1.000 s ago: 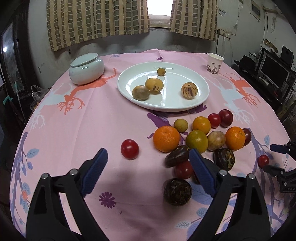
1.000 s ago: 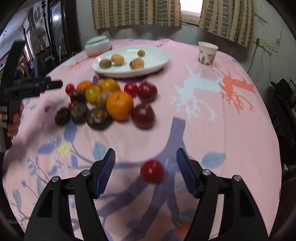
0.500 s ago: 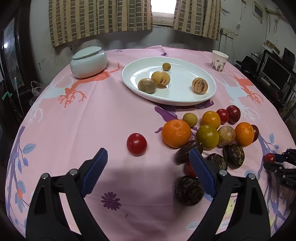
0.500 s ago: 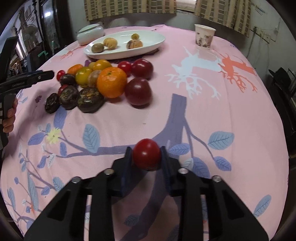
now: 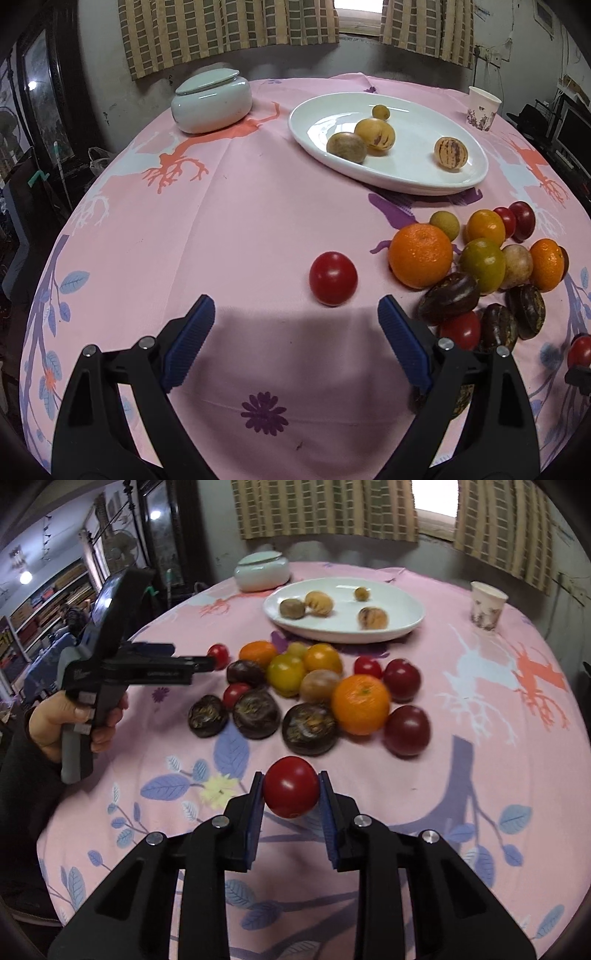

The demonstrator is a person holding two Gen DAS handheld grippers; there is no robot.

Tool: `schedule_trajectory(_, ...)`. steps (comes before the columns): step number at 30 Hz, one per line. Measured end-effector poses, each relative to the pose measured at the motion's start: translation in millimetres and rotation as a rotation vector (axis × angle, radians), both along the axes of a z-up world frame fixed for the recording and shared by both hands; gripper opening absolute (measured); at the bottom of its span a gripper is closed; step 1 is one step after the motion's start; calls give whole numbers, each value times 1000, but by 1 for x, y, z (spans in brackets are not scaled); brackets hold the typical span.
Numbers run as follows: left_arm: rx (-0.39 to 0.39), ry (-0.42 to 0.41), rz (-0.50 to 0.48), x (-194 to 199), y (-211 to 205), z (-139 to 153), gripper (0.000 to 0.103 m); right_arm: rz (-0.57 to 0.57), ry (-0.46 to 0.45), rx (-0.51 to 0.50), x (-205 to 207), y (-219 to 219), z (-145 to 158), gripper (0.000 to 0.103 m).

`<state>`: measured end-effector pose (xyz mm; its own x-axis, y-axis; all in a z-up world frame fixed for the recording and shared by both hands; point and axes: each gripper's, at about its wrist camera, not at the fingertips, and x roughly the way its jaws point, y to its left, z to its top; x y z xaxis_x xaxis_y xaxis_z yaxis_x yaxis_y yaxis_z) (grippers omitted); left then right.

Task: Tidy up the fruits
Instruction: 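Grasp a red cherry tomato with the right tool while the left tool grasps another, then place both cherry tomatoes on the white plate and open both tools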

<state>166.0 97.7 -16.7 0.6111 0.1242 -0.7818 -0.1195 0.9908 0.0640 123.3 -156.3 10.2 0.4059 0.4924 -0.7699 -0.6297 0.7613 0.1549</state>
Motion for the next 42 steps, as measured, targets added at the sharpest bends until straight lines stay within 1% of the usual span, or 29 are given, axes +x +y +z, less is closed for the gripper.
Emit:
schedule_trajectory(3,-5,22,39,5,5,-5,90,6,21,12,1,-2,-4,29)
schedule_trajectory(5,-4,48,39,10,4,-9,88,13,24,30,0,-4,-2,29)
schedule_trajectory(6,4,63,34,13,2,-11,81,19,27,37,-1,-5,-2,29)
schedule_trajectory(7,13,78,28,15,0,-12,77,27,32,39,-2,-4,-3,29)
schedule_trajectory(8,23,78,27,17,-2,-11,77,33,36,39,-3,-4,-4,29)
schedule_trajectory(9,37,80,23,19,-5,-10,74,40,40,37,-4,-3,-5,29)
schedule_trajectory(10,52,83,10,21,-8,-10,68,48,42,32,-6,-2,-6,29)
schedule_trajectory(11,58,82,-3,23,-10,-10,64,54,44,32,-7,0,-7,29)
schedule_trajectory(12,50,81,-12,24,-10,-10,57,57,45,33,-7,0,-7,29)
schedule_trajectory(13,35,80,-18,25,-10,-10,49,60,44,35,-7,0,-6,29)
schedule_trajectory(14,10,79,-33,26,-10,-10,43,61,43,36,-8,0,-6,29)
schedule_trajectory(15,-14,80,-46,27,-11,-10,32,61,41,37,-8,-1,-5,29)
schedule_trajectory(16,-24,81,-47,26,-11,-9,30,59,39,40,-8,-2,-5,29)
schedule_trajectory(20,-12,83,-22,20,-17,-9,30,53,35,38,-7,-3,-5,29)
schedule_trajectory(24,-34,66,-35,11,-20,-3,29,50,24,42,-7,-4,-3,29)
schedule_trajectory(28,-29,16,-50,-1,-23,14,29,31,20,44,-5,-6,-3,29)
schedule_trajectory(33,-50,-36,-87,-14,-27,37,29,-11,9,42,1,-11,-2,29)
schedule_trajectory(38,-56,-68,-138,-17,-37,53,29,-83,-37,39,11,-18,14,29)
schedule_trajectory(42,-60,-83,-172,-6,-43,63,29,-78,-107,14,31,-12,42,29)
